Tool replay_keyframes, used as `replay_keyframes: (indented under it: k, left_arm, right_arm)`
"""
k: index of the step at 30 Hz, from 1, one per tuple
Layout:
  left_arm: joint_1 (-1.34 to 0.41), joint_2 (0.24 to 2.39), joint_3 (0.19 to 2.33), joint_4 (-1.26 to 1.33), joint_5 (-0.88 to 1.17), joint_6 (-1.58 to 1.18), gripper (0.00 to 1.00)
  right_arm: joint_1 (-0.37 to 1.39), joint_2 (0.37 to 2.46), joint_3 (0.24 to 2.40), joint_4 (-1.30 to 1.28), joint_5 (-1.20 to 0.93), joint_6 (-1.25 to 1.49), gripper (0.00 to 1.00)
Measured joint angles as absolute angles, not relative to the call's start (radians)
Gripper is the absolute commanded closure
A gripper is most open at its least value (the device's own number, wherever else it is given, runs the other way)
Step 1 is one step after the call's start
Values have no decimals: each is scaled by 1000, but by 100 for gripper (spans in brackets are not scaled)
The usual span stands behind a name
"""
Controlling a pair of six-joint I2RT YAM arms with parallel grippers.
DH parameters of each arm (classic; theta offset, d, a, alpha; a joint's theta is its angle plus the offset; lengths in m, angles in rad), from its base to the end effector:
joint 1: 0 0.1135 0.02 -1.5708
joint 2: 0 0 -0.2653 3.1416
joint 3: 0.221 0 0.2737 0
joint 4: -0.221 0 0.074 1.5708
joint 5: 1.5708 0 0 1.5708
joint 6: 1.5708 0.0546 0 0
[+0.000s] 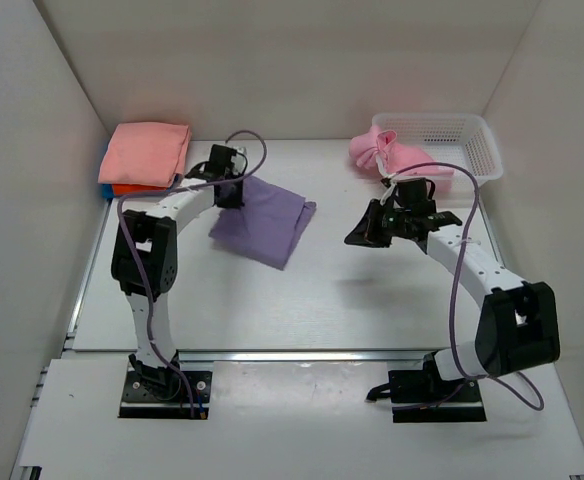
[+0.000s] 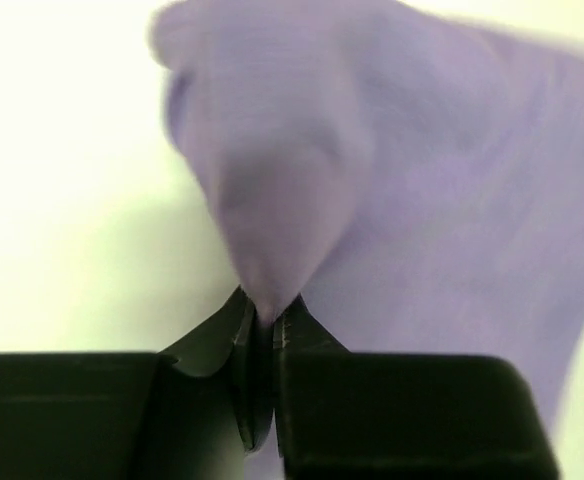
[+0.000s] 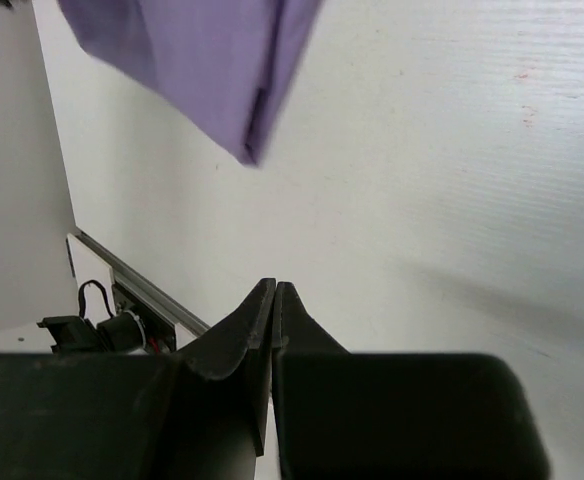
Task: Fold and stack the t-shirts
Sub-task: Put the neatly folded tshirt into the corner of the board with the left arm
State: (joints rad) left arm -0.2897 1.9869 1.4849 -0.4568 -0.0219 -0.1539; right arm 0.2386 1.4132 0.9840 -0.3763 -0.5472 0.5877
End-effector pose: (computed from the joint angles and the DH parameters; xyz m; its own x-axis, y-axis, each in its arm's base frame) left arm 0.4451 -0.1314 0.1750 -0.8171 0.0836 -0.5705 0.1501 0.9862 -0.0704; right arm 0.3137 0.1055 0.2319 -0.8893 0.2710 -0.3685 -0.0709 0.7142 0.6964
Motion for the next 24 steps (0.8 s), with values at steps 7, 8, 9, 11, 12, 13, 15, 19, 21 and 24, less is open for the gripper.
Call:
replay_keyframes:
  k: [7,8,9,11,12,13,15,19,21,24]
  left_arm:
    - [-218,2082,1751,-442,-215,-12,100]
    - [-205,2109,1796,-443,-231,5,100]
    - [-194,2139,1846,-450,-245,19,100]
    - [-173,2219,1978,-481,-266,46,100]
    - [-163,2259,2041,-487,-274,56,100]
    - [-150,2305,2117,-500,-279,67,100]
    - [-124,2377,2244,-517,-281,81,100]
    - [-51,2419,2362,-537,-265,82,100]
    - [-3,2418,2403,-537,-252,80,100]
    - [71,2411,2435,-525,-223,64,100]
  right_arm:
    - [226,1341,1057,-419,-530,559,100]
    - [221,1335,1063,-421,-531,557,100]
    - [214,1330,1069,-422,-532,556,100]
    - [198,1330,1082,-425,-534,556,100]
    - [192,1332,1086,-427,-536,556,100]
    - [188,1334,1092,-434,-537,557,100]
    - [182,1345,1106,-437,-540,556,100]
    - [180,1377,1127,-442,-543,553,100]
    - [180,1396,1128,-442,-546,553,100]
    - [181,1433,1129,-442,-548,552,100]
